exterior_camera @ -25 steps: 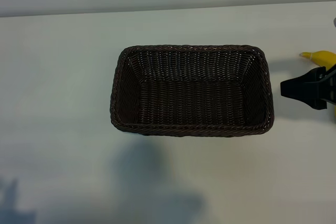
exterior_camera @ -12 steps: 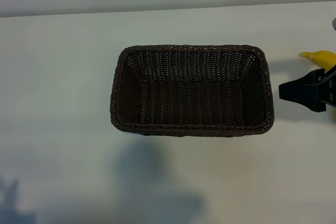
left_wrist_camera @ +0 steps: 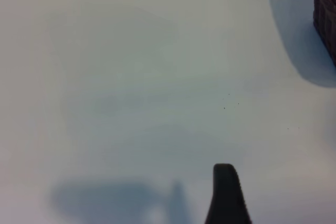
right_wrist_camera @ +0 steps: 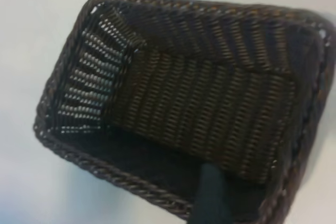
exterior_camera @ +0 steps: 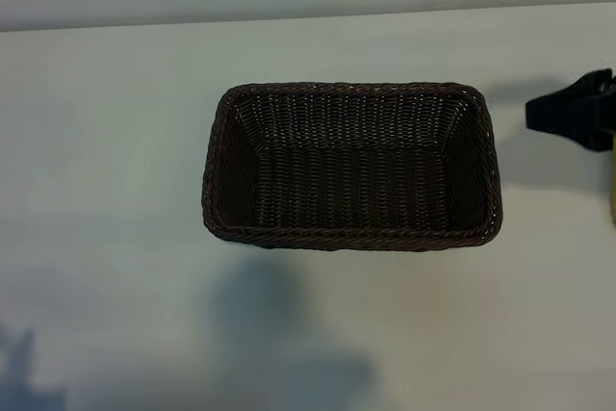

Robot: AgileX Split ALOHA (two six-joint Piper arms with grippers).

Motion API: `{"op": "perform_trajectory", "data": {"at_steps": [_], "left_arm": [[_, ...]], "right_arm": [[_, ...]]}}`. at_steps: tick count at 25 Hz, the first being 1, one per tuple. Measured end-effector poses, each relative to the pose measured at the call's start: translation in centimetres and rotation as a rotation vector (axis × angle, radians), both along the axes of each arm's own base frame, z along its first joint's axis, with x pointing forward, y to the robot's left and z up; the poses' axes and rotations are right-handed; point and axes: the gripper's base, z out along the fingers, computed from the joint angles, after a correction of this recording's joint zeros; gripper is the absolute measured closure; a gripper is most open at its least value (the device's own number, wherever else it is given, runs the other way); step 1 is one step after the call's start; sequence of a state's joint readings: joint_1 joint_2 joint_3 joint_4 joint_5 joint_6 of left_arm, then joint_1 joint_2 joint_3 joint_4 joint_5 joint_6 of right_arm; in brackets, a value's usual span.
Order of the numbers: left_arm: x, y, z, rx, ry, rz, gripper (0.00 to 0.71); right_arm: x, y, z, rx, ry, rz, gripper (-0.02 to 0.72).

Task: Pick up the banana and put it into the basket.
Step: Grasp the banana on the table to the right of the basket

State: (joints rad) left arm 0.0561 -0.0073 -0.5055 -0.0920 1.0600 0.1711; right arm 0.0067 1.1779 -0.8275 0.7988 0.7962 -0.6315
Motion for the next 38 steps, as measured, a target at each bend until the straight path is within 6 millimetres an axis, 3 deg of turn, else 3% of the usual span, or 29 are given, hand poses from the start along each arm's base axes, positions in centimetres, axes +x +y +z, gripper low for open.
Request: {"op": "perform_trajectory", "data": {"at_steps": [7,19,30,38], "left_arm": [[0.0,0.0,0.0,0.000,0.000,0.000,0.191],[0.0,0.0,0.0,-0.001,0.000,0.000,0.191],[0.0,0.0,0.0,-0.001,0.000,0.000,0.191],[0.0,0.0,0.0,-0.001,0.000,0.000,0.191]], "right_arm": [[3.6,-1.1,0.2,-0.159,0.158,-0.006,0.120],[9.1,-2.3,-4.0,-0.295,0.325,-0.057,0.120],[11.2,-4.3,-7.9,-0.505,0.423,-0.126,0.120],[11.9,-7.1,-9.6,-0.512,0.467,-0.214,0.120]]}}
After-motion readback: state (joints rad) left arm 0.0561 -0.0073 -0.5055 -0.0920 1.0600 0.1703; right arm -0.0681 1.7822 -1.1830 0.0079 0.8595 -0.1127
